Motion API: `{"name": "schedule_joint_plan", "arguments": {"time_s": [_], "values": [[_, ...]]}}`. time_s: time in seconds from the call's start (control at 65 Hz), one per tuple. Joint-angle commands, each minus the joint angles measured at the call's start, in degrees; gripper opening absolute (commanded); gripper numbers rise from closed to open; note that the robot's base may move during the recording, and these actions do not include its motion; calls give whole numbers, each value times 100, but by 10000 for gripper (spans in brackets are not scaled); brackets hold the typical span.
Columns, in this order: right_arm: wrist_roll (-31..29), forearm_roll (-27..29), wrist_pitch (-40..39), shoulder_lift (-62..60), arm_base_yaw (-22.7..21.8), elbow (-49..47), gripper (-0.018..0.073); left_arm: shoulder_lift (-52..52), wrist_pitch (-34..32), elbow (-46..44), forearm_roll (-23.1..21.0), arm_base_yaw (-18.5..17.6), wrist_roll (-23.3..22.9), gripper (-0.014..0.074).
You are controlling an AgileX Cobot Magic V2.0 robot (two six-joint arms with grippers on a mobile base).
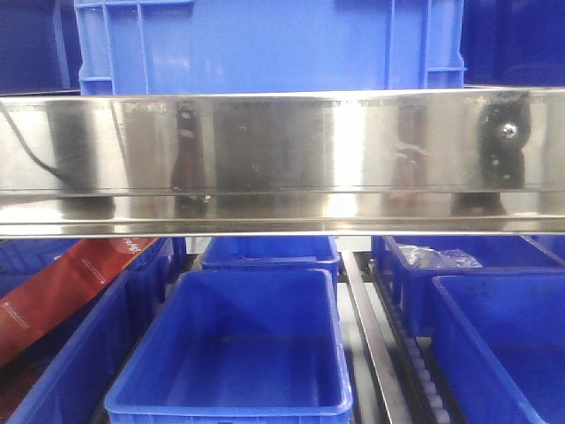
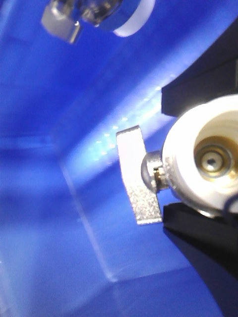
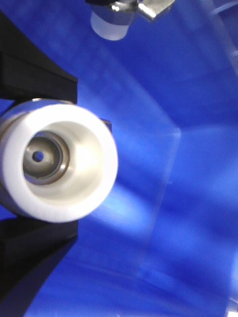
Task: Place valve from conveyor to right shelf box
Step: 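Open both grippers to release the valves into the boxes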
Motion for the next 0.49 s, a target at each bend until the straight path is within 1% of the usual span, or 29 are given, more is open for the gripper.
{"name": "schedule_joint_plan", "arguments": {"time_s": [0.0, 0.077, 0.108, 0.169, 0.2, 0.231, 0.292, 0.354, 0.431, 0.477], "values": [[-36, 37, -391, -120, 7, -111, 170, -76, -109, -105, -39, -31, -40, 10], [-36, 37, -378, -130, 7, -111, 328, -76, -73, -105, -39, -31, -40, 141], [-36, 37, -368, -130, 7, -111, 375, -76, -57, -105, -39, -31, -40, 216], [-36, 37, -355, -176, 7, -111, 445, -76, -57, -105, -39, -31, -40, 328], [-36, 37, -355, -192, 7, -111, 454, -76, -43, -105, -39, -31, -40, 377], [-36, 37, -355, -218, 7, -111, 454, -88, -43, -105, -39, -31, -40, 426], [-36, 37, -355, -299, 7, -111, 442, -119, -15, -105, -39, -31, -40, 476], [-36, 37, -344, -387, 7, -111, 395, -183, 30, -105, -39, -31, -40, 476], [-36, 37, -290, -566, 7, -111, 293, -295, 70, -105, -22, -31, -40, 456], [-36, 37, -250, -689, 7, -111, 194, -396, 86, -105, -6, -31, -40, 437]]}}
